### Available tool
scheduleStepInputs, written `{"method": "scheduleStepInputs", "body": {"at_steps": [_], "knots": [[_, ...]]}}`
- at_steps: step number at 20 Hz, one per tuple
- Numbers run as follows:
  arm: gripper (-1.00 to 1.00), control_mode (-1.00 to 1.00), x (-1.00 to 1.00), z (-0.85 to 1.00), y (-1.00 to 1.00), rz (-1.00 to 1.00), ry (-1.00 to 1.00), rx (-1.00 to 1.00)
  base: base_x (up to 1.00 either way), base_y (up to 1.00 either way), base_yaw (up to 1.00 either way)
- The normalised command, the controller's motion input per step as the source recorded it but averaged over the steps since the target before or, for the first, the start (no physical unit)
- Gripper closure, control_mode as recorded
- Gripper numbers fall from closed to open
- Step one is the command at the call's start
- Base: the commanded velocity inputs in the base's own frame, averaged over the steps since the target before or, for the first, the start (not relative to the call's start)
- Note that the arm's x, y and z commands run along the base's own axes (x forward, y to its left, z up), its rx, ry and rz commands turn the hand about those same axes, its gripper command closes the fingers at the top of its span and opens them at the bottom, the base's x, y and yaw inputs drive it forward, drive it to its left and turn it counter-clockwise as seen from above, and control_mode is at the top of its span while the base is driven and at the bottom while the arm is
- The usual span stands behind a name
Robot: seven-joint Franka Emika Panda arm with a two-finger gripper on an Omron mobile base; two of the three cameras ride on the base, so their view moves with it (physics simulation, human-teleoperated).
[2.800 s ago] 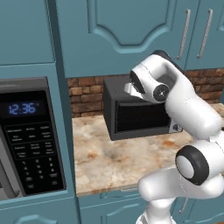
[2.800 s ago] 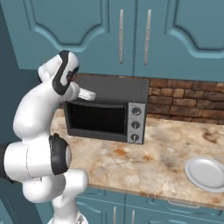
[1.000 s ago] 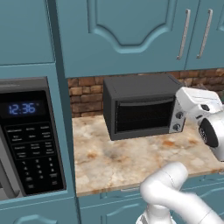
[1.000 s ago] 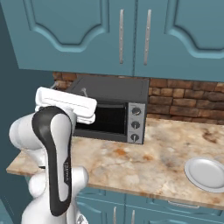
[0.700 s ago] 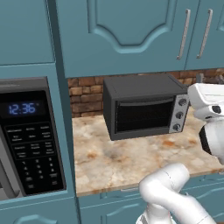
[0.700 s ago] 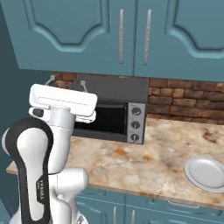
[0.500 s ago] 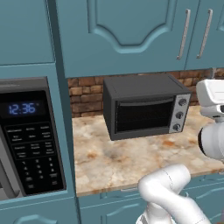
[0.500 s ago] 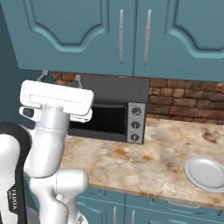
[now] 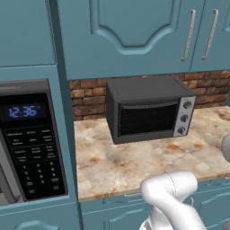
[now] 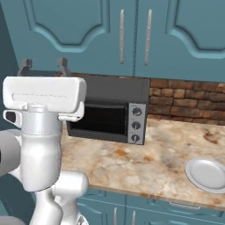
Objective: Pull the toaster oven rack outwards. Pick up the baguette from the plate and place it on the toaster oven rack. Close the toaster oven door fully and set the temperature to the lowest setting.
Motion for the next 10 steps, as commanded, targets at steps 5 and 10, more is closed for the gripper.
{"method": "scheduleStepInputs", "body": {"at_steps": [5, 10], "knots": [[-1.0, -1.0, -0.19, -0.3, -0.56, -0.23, 0.06, -0.43, 0.0, 0.0, 0.0], [-1.0, -1.0, -0.01, -0.53, -0.44, -0.12, 0.21, -0.28, 0.0, 0.0, 0.0]]}}
